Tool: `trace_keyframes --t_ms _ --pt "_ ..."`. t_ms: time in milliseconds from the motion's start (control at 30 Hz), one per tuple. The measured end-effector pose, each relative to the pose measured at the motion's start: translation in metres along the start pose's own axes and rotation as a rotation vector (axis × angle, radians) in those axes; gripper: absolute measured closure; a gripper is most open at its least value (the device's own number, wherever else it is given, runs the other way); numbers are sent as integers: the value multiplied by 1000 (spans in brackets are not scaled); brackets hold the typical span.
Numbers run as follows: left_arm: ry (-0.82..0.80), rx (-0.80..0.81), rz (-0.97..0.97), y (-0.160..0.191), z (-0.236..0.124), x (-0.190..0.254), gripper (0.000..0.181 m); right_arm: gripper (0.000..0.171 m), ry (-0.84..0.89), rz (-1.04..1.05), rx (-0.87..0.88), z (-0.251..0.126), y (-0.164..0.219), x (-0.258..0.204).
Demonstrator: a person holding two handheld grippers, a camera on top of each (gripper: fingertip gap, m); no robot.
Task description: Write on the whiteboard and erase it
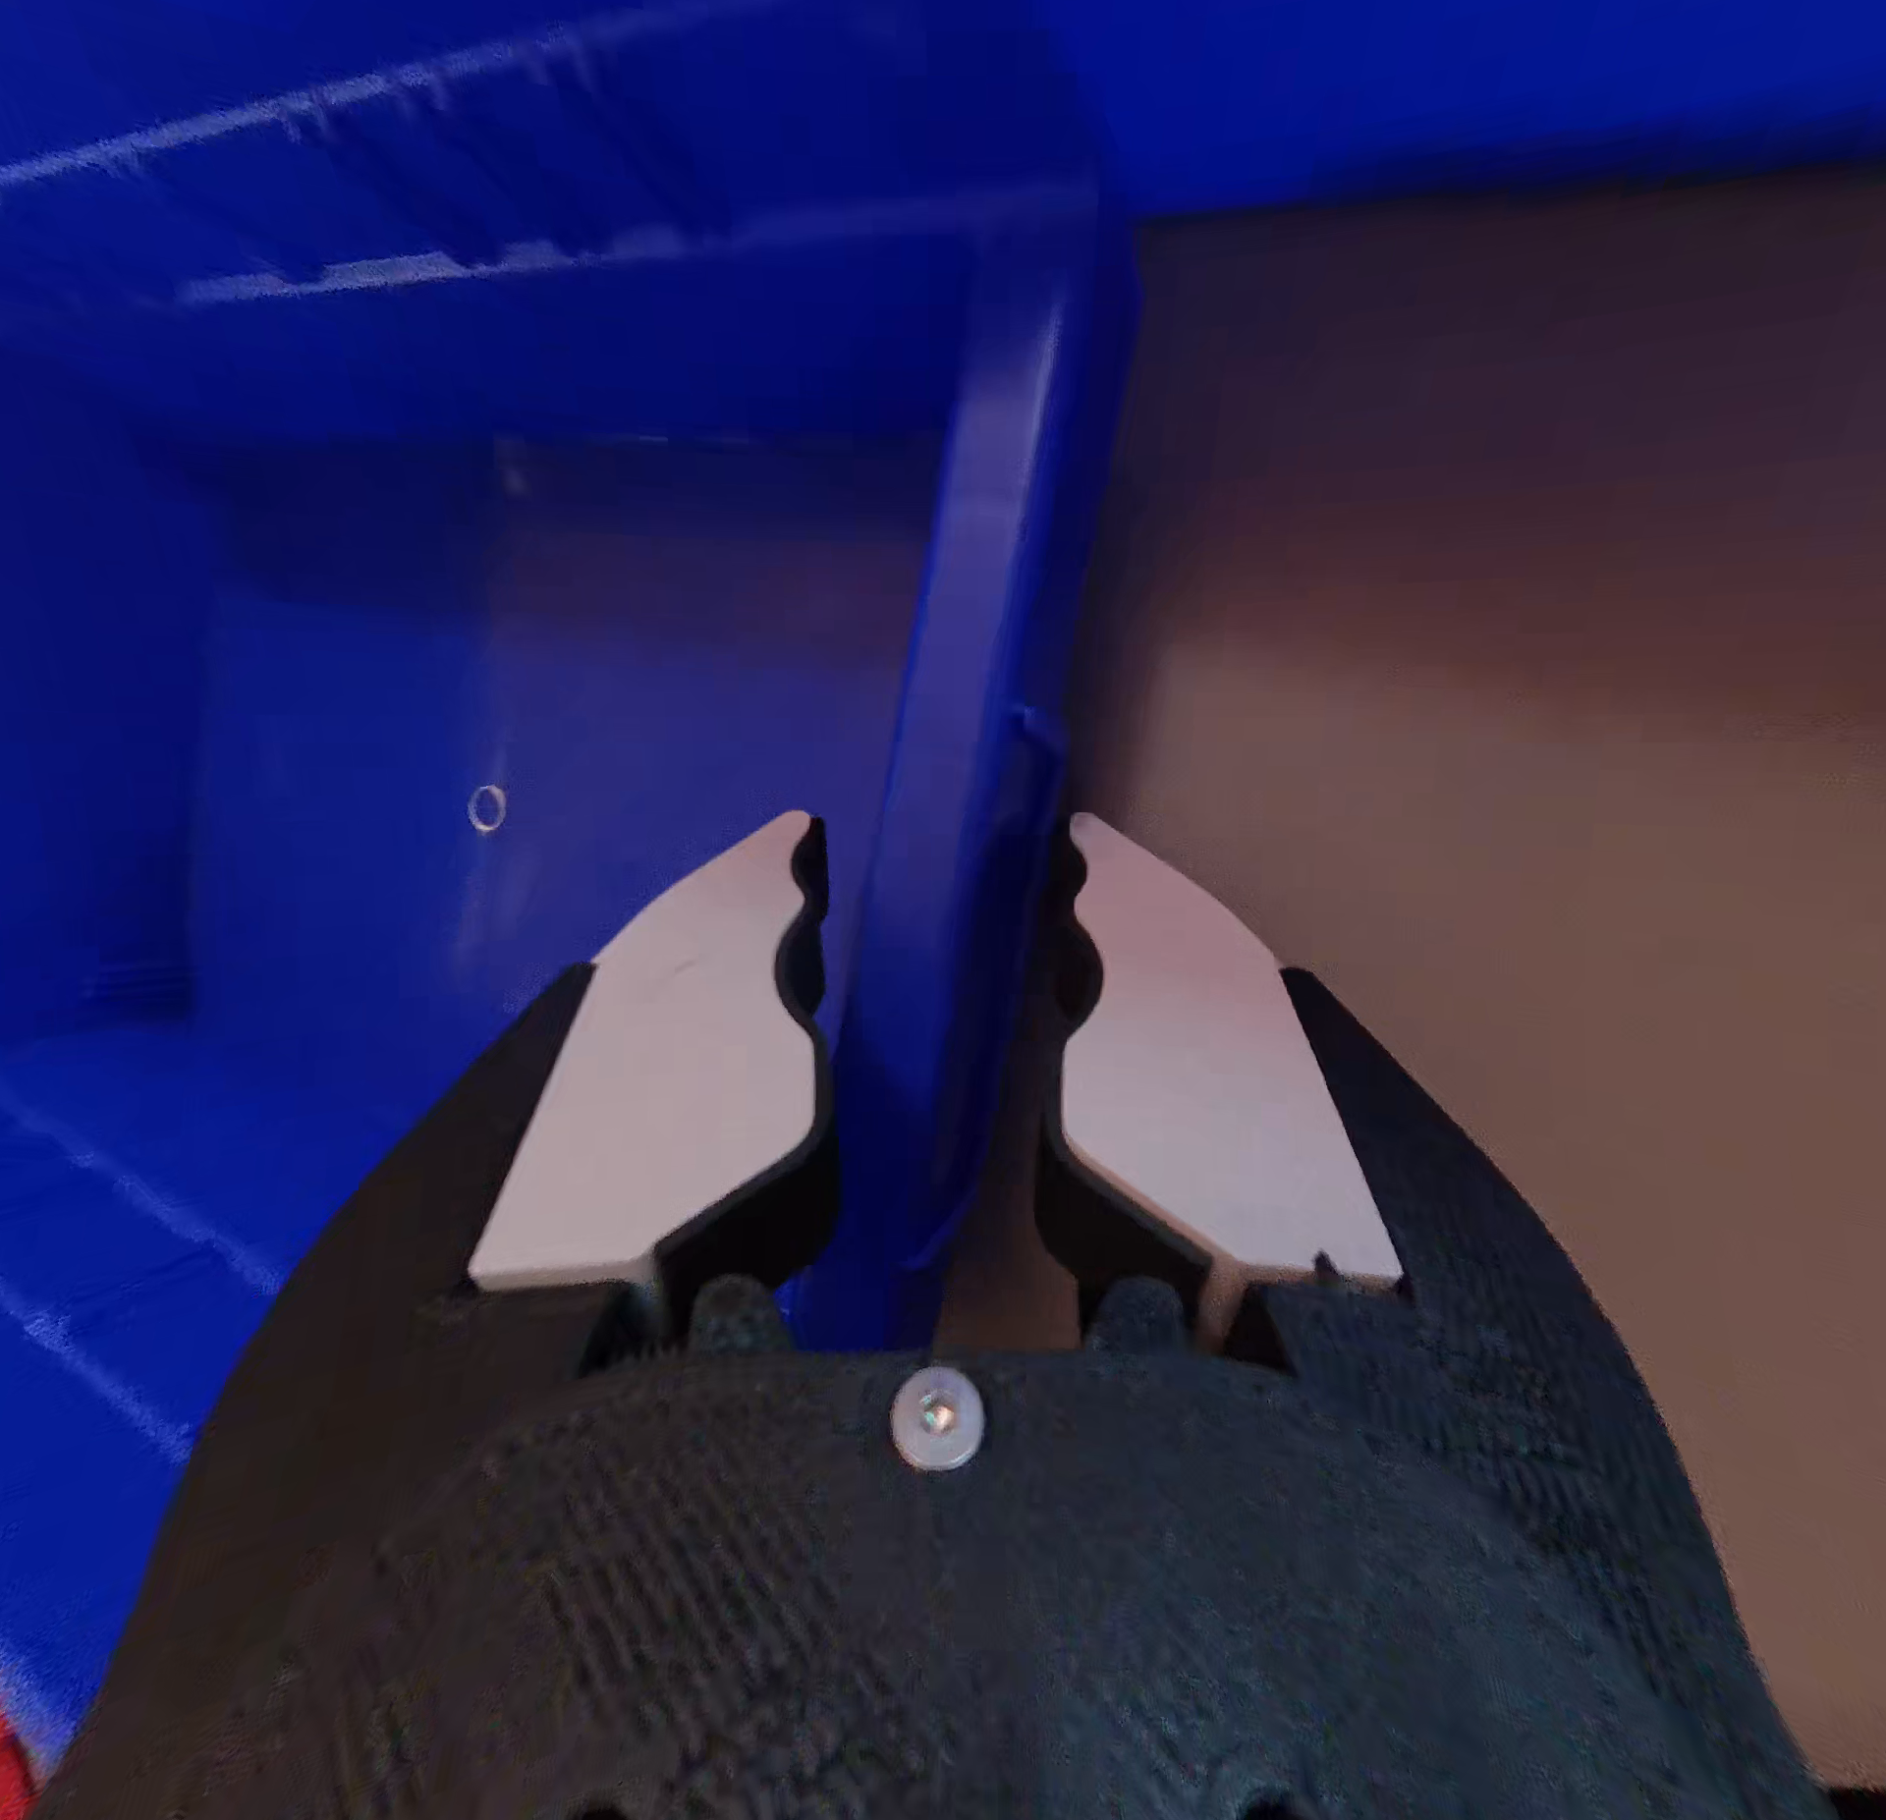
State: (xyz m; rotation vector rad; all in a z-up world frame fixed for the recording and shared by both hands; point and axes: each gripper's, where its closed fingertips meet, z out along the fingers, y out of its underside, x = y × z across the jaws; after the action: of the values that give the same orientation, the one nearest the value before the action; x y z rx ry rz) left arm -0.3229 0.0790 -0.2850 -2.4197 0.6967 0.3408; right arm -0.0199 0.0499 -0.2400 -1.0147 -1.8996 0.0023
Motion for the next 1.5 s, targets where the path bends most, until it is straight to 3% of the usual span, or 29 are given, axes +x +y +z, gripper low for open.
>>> trace_keyframes --t_ms 167,300,433,600,767,867,967,1067,1200,1333,1500 --pt "5 -35 42 10 -2 -4 147 128 23 379 101 -52 29 -4" --pt "-82 -21 92 18 -17 -14 148 127 121 664 114 -93 76 -1" --pt "-211 82 71 10 -56 -29 150 127 217 834 142 -129 106 -2" --pt "-336 223 135 -25 -128 -21 151 128 293 891 184 -159 109 -2" --pt "-300 434 383 -107 -191 47 151 127 323 885 230 -168 86 -2" --pt "-184 593 544 -155 -215 114 150 127 354 881 231 -173 77 -3" --pt "-22 716 677 -181 -226 187 151 127 396 914 245 -186 75 -6" --pt "129 766 788 -182 -223 250 151 127 437 971 262 -205 80 -10" --pt "292 716 897 -161 -203 314 151 124 479 1005 296 -237 73 -17" --pt "242 686 1054 -150 -181 348 150 122 536 957 353 -268 46 -15" --pt "237 737 1155 -159 -180 380 150 120 566 871 394 -287 9 -14"
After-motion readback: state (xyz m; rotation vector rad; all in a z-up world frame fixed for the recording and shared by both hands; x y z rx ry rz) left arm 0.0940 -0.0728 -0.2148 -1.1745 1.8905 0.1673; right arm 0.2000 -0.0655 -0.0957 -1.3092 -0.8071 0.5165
